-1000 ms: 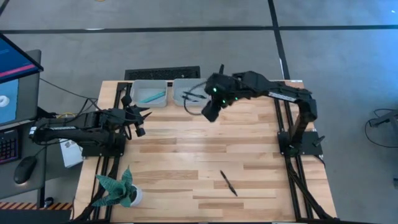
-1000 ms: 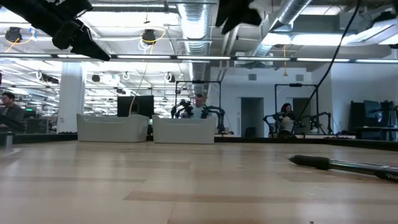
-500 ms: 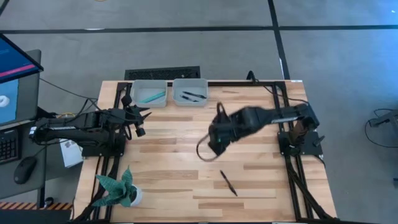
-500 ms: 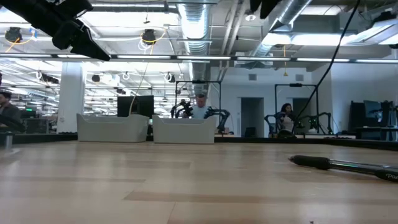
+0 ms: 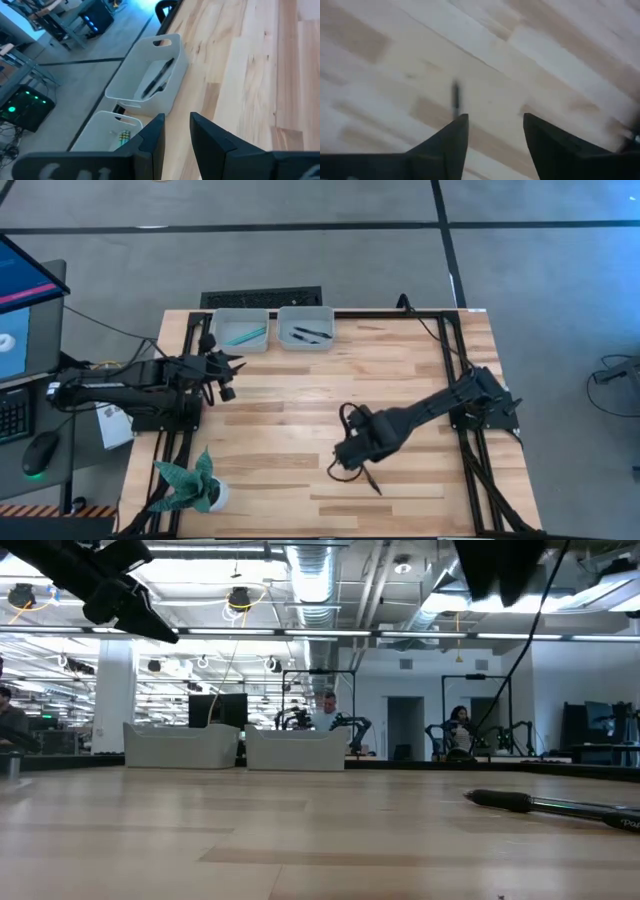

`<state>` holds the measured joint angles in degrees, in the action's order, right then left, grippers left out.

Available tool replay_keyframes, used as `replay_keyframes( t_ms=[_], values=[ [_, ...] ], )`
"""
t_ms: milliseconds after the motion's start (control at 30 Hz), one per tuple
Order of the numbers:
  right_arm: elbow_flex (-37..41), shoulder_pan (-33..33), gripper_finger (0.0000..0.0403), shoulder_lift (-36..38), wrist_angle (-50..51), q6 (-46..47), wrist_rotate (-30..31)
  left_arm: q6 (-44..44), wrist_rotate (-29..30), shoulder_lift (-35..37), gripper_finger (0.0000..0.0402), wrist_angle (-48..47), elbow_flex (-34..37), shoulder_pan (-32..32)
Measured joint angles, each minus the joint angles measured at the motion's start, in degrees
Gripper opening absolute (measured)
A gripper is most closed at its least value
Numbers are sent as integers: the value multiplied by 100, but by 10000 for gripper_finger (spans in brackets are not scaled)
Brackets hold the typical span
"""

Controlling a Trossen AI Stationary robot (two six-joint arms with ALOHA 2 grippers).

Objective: Sort pens & pencils
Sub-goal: Put the black pen into the right gray bin

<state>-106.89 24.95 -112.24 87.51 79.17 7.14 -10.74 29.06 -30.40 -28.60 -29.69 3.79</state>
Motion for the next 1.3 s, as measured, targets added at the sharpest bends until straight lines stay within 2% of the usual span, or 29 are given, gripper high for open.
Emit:
replay_keyframes(
  t_ms=[167, 333, 733, 1000, 1300],
  values=[
    [743, 243, 237, 5, -479, 794, -48, -14, -31, -272, 82, 3, -2, 0],
    [1232, 508, 245, 19, -1439, 1112, -154, -17, -31, -560, 82, -12, -1, 1],
    [1537, 983, 246, 15, -2846, 1384, -129, -15, -110, -670, 82, 189, 0, 0],
    [1540, 1037, 246, -73, -2745, 1393, -165, -57, -304, -670, 82, 308, 0, 0],
    [1537, 1227, 246, -774, -2879, 1431, -884, 51, -308, -581, 82, 425, 0, 0]
  ],
)
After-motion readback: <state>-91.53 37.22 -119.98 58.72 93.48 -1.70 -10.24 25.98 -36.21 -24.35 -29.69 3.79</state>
